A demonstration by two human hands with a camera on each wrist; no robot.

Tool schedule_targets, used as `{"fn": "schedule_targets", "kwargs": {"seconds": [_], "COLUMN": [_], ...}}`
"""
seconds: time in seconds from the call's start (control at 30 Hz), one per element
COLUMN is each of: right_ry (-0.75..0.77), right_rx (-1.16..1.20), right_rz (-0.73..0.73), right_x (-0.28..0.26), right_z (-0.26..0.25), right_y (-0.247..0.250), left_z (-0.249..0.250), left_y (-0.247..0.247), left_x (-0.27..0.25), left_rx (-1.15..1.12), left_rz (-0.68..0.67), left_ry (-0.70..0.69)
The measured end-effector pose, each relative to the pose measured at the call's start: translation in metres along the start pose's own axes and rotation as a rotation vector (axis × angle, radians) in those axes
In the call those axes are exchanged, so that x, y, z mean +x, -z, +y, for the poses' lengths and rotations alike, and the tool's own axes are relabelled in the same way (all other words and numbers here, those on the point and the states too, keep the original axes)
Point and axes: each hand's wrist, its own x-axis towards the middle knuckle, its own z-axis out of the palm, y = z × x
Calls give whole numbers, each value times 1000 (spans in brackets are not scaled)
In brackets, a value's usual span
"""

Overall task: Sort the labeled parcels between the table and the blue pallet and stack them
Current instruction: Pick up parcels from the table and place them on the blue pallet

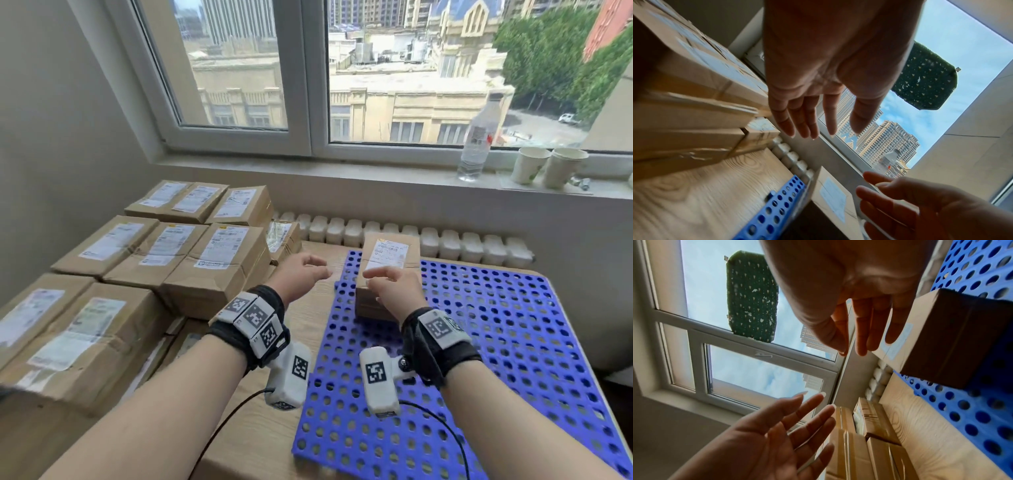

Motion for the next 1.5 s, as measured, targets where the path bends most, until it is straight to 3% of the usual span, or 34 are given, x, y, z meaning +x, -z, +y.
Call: {"fn": "schedule_targets", "kwargs": {"seconds": [0.33,0.6,0.87,1.07,1.23,1.5], "right_ry": [86,58,34,27,-62,-298], "right_rx": [-6,67,72,32,12,-23], "right_rz": [-14,-8,18,-48,-146,-303], "right_x": [-51,-86,-109,-112,-109,-112], "right_z": [-47,-83,-107,-107,-99,-75], "right_y": [-98,-211,-281,-313,-342,-377], "left_z": [-49,-109,-157,-191,-213,-236], "left_y": [108,228,313,351,366,360], "left_x": [-40,-64,-71,-73,-75,-65], "left_rx": [-34,-58,-82,-115,-117,-149], "left_rz": [32,52,88,211,250,184], "left_ry": [-71,-114,-77,30,128,176]}}
